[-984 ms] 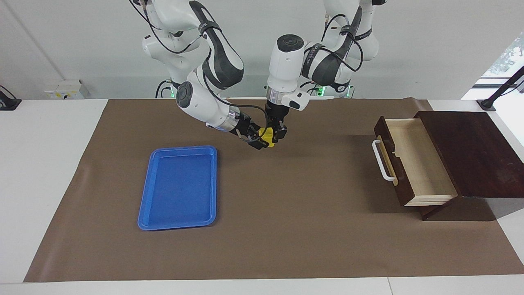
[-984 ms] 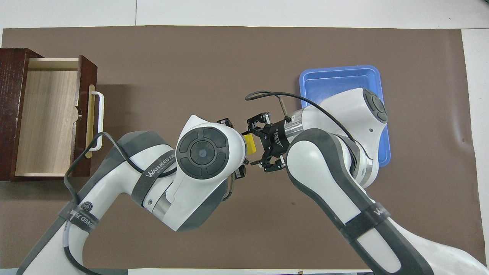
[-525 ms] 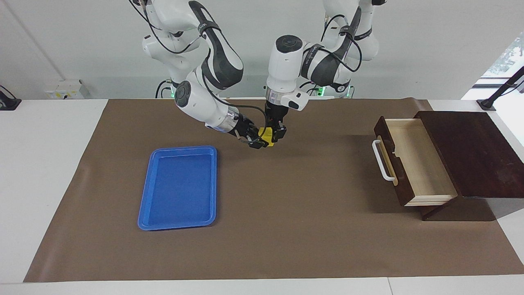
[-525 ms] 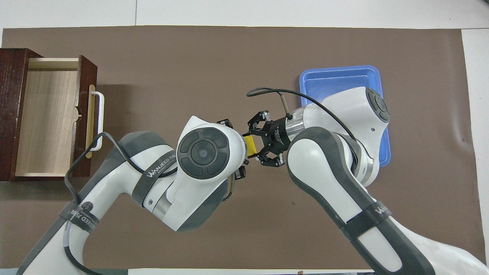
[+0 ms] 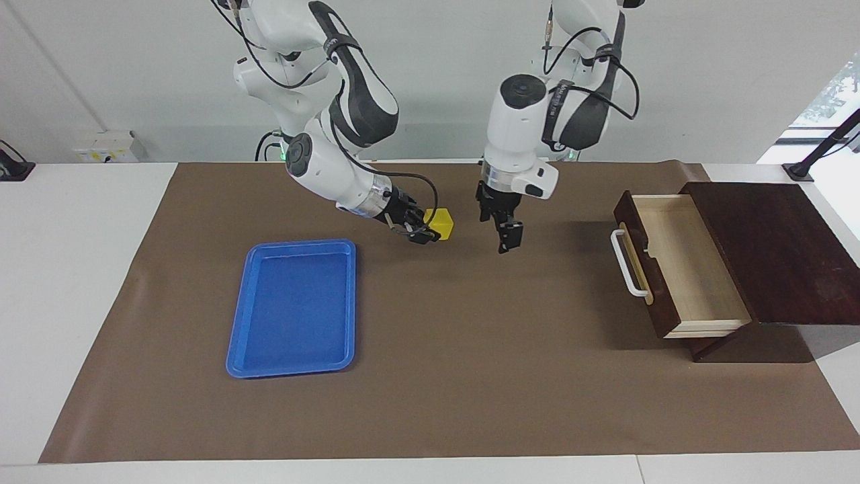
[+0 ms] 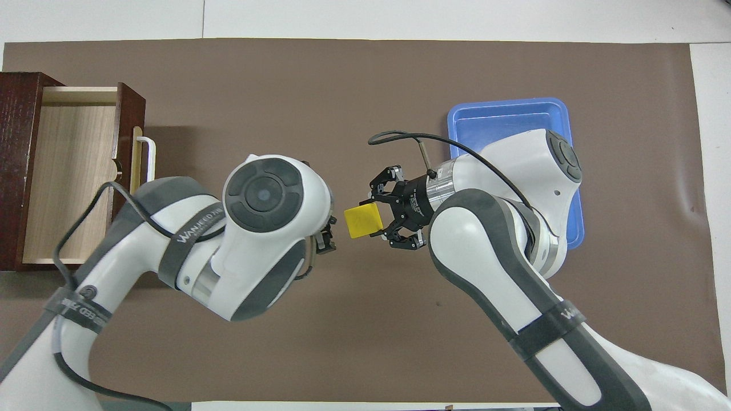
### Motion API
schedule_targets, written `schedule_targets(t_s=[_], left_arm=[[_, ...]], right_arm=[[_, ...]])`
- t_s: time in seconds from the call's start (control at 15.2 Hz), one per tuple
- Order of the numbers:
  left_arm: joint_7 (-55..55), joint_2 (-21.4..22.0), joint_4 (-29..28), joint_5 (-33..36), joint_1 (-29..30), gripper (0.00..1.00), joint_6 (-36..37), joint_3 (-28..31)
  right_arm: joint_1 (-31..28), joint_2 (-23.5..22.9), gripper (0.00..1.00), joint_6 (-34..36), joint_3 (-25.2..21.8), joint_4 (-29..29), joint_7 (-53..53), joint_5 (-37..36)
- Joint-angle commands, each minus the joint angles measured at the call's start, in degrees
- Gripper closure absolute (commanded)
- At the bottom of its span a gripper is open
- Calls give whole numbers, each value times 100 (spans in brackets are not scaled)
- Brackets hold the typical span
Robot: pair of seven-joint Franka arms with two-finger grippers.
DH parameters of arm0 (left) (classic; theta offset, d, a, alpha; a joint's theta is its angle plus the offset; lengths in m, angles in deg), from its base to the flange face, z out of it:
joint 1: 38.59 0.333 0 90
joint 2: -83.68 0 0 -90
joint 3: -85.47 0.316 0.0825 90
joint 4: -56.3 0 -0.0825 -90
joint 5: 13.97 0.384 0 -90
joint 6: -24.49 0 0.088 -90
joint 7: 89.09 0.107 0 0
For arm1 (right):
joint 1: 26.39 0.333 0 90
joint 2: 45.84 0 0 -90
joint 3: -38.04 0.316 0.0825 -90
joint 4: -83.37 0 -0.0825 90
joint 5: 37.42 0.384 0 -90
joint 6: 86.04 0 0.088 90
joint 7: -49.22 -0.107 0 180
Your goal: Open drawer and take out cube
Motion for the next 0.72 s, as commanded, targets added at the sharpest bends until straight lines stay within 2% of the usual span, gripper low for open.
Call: schedule_targets(t_s=[0.0, 0.2, 0.33, 0.52, 0.66], left_arm=[[1164, 192, -315, 67, 733, 0, 18, -61], [2089, 184, -325, 462, 1296, 0, -17, -70], [2643, 157, -333, 621, 1648, 0, -114, -70], [3530, 140, -333, 823, 2140, 0, -272, -70], [3970, 131, -325, 832, 2465, 0, -404, -70]], right_arm=[[-1035, -167, 100, 456, 13, -228, 306, 122], [-1713, -229, 100, 535, 4, -167, 518, 122], [-2162, -466, 100, 632, 4, -158, 544, 122], [-2523, -888, 100, 623, 4, -158, 886, 122], [-2576, -959, 100, 667, 4, -210, 993, 130]])
